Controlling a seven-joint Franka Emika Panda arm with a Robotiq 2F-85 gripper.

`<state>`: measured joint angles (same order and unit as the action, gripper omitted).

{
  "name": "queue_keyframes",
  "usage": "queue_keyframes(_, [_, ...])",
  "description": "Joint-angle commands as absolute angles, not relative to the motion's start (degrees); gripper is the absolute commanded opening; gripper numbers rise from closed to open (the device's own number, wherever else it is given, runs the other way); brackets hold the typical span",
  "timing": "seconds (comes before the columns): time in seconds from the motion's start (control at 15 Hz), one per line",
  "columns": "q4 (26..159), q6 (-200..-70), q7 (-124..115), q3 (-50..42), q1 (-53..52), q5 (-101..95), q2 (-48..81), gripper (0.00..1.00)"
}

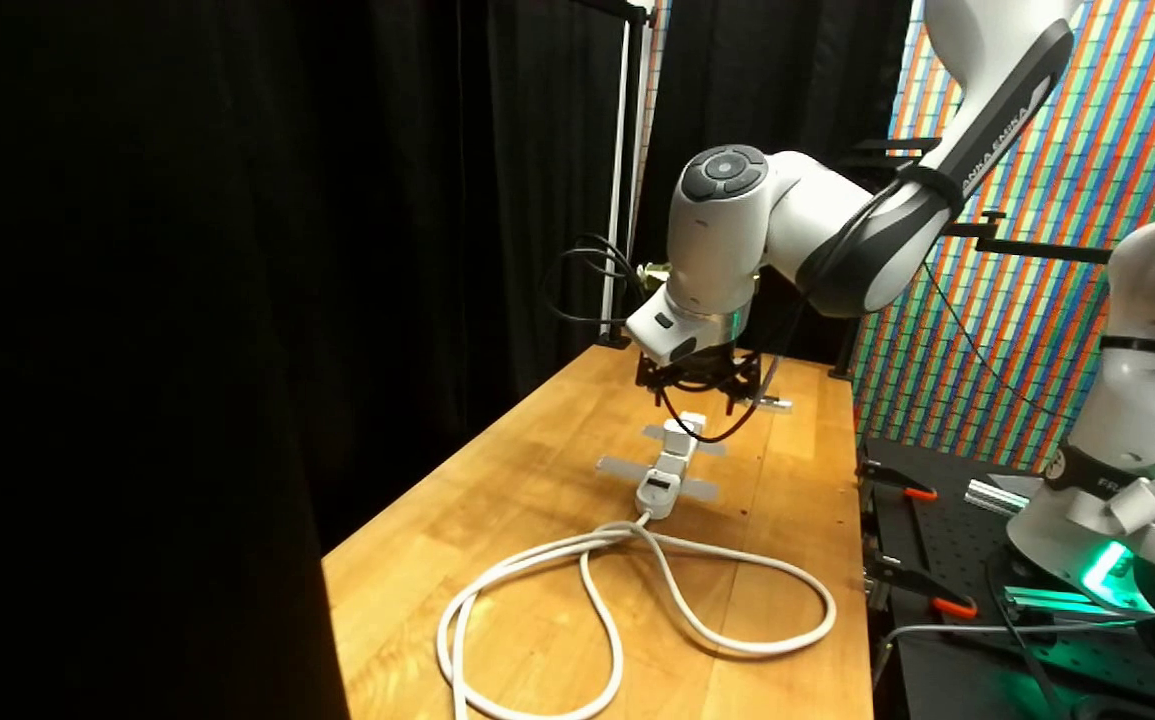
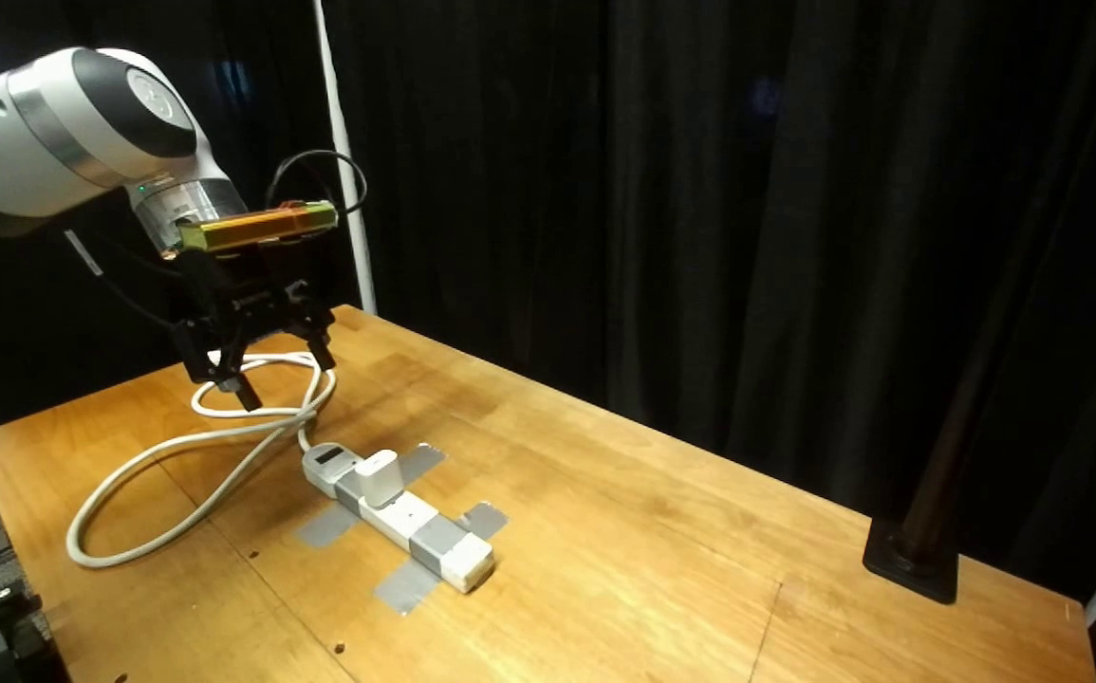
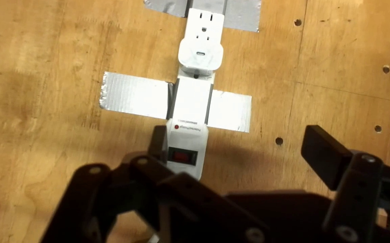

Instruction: Put the charger head on the socket on the extension cord

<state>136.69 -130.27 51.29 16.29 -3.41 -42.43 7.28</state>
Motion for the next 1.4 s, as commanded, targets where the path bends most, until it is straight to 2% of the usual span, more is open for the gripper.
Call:
queue_keyframes(0.0, [135.34,-131.69,55.86,14.55,-5.6,-40.12,9.38,0.75])
queue_keyframes(0.07, [135.06,-133.43,59.8,14.56,-5.28,-38.1,10.03,0.74])
queue_keyframes(0.13, [135.22,-135.92,63.72,14.58,-4.75,-35.79,10.23,0.68])
queue_keyframes(0.47, [136.53,-140.27,84.53,19.73,2.73,-23.56,11.83,0.26])
queue_keyframes(0.67, [137.02,-138.35,97.0,20.62,6.22,-18.16,11.18,0.09])
queue_keyframes(0.73, [137.28,-138.3,100.4,16.64,3.15,-16.03,10.47,0.07])
queue_keyframes(0.87, [137.56,-137.26,104.29,14.61,2.97,-15.04,9.2,0.03])
queue_keyframes(1.07, [138.58,-138.16,107.69,11.63,2.69,-15.17,7.27,0.1])
queue_keyframes(1.33, [138.12,-139.56,108.06,8.27,1.93,-17.36,7.39,0.1])
